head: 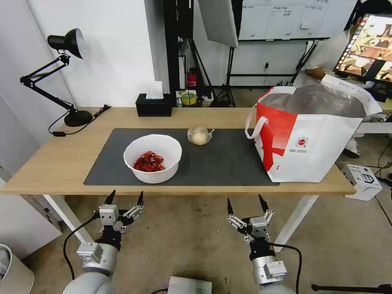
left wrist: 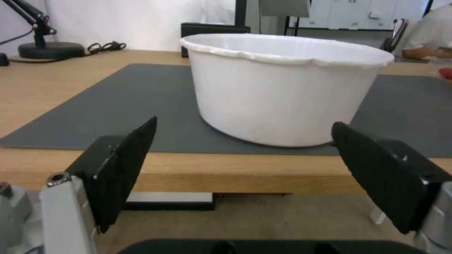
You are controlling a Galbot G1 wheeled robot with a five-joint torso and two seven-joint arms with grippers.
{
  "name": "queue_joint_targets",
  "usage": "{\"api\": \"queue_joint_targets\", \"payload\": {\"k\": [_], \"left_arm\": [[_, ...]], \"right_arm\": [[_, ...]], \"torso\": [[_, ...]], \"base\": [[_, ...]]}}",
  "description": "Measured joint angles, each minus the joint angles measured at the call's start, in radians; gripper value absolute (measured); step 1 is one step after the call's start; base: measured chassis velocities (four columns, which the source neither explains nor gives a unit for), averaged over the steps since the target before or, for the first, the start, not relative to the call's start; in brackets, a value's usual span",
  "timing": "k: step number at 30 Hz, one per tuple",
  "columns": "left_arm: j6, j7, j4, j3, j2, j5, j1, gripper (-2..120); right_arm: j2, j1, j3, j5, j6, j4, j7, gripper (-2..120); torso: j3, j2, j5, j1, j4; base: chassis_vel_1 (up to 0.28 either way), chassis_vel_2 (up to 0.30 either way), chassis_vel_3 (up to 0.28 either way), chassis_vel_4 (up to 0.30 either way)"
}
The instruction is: Pick up the trash from the table and place it into the takeout bag.
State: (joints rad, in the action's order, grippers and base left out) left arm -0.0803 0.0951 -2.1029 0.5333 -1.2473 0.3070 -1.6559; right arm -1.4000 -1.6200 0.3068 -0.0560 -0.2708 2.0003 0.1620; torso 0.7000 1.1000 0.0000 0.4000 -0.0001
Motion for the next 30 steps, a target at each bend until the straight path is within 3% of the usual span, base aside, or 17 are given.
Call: {"api": "queue_joint_targets", "payload": {"k": [10,13,21,24,30], "left_arm": [[-0.012,-0.001,-0.019,0.018,-0.034,-0.009,-0.022,100],[-0.016,-0.001,-0.026,0.032,-0.047,-0.019,-0.04,100],[-0.023,-0.002,-0.033,0.057,-0.068,-0.025,-0.062,100],[-0.031,-0.002,-0.035,0.067,-0.097,-0.042,-0.079,100],[-0.042,-0.004,-0.035,0.068,-0.116,-0.062,-0.094,100]], "right_arm": [[0.152,0.276,-0.06,0.221,0.081,-0.068,0.015,100],[0.197,0.418,-0.112,0.31,0.106,-0.144,0.026,100],[0.223,0.647,-0.223,0.406,0.135,-0.283,0.043,100],[0.203,0.807,-0.309,0.457,0.153,-0.427,0.056,100],[0.174,0.948,-0.363,0.482,0.191,-0.546,0.064,100]], "torso": [[0.0,0.0,0.0001,0.0,0.0002],[0.0,0.0,0.0002,0.0,0.0001],[0.0,0.0,0.0,0.0,0.0003],[0.0,0.0,0.0001,0.0,0.0002],[0.0,0.0,0.0,0.0,0.0003]], "base": [[0.0,0.0,0.0,0.0],[0.0,0.0,0.0,0.0],[0.0,0.0,0.0,0.0],[0.0,0.0,0.0,0.0],[0.0,0.0,0.0,0.0]]}}
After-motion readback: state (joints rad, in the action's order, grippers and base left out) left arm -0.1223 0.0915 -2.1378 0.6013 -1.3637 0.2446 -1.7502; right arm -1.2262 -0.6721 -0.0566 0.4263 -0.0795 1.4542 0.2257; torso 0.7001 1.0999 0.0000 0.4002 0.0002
